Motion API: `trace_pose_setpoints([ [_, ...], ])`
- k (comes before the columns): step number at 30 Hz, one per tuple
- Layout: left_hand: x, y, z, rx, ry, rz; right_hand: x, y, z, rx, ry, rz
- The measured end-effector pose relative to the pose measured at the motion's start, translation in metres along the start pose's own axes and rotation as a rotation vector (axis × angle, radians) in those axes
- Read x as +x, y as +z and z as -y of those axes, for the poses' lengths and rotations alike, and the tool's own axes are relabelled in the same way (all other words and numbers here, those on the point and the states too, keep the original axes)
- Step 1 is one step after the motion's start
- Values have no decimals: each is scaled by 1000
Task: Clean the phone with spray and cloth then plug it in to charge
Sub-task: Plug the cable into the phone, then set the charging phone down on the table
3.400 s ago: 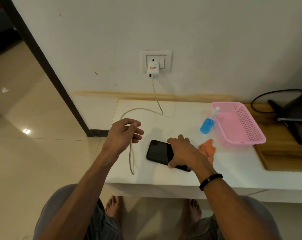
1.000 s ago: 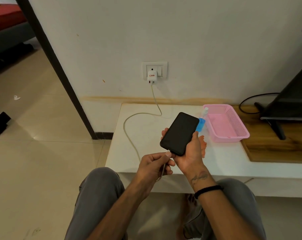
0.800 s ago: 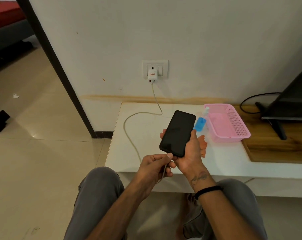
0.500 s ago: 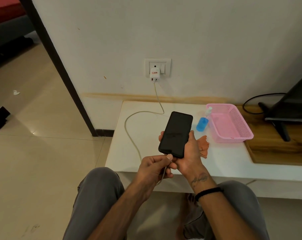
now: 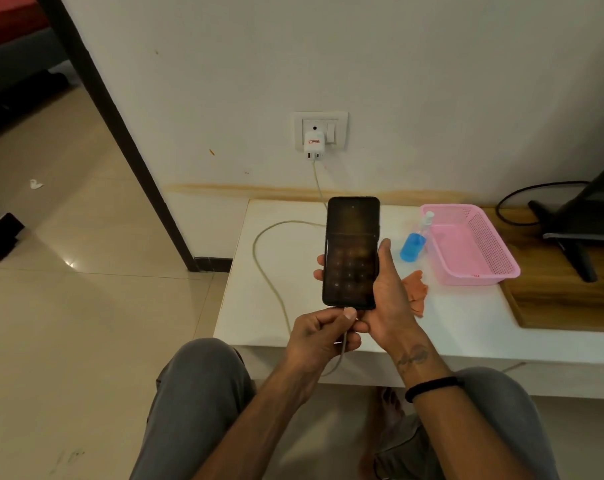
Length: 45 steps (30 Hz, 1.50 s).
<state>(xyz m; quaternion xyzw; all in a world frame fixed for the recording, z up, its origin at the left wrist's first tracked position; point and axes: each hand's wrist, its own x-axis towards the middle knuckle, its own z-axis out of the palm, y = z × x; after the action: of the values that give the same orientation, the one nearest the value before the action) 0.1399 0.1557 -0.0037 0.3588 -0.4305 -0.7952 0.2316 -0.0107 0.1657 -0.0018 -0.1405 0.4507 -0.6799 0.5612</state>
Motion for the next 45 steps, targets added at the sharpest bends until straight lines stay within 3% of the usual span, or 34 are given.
trace_pose_setpoints([
  [8,3,6,17,-116,-91,-166,12,-1,-22,-121,82,-218],
  [11,3,1,18,-149,-132,-191,12,0,-28,34,224,-173],
  [17,3,1,15,-164,-161,-184,9,7,-19,152,257,-29],
  [22,-1,4,15,-168,-185,-156,8,4,-17,255,331,-78],
  [32,2,2,19,-247,-250,-232,11,9,-27,10,353,-155],
  [39,16,-1,21,-318,-240,-353,11,17,-41,-413,323,-268],
  [45,33,-8,19,-275,-198,-417,11,18,-43,-316,297,-316],
])
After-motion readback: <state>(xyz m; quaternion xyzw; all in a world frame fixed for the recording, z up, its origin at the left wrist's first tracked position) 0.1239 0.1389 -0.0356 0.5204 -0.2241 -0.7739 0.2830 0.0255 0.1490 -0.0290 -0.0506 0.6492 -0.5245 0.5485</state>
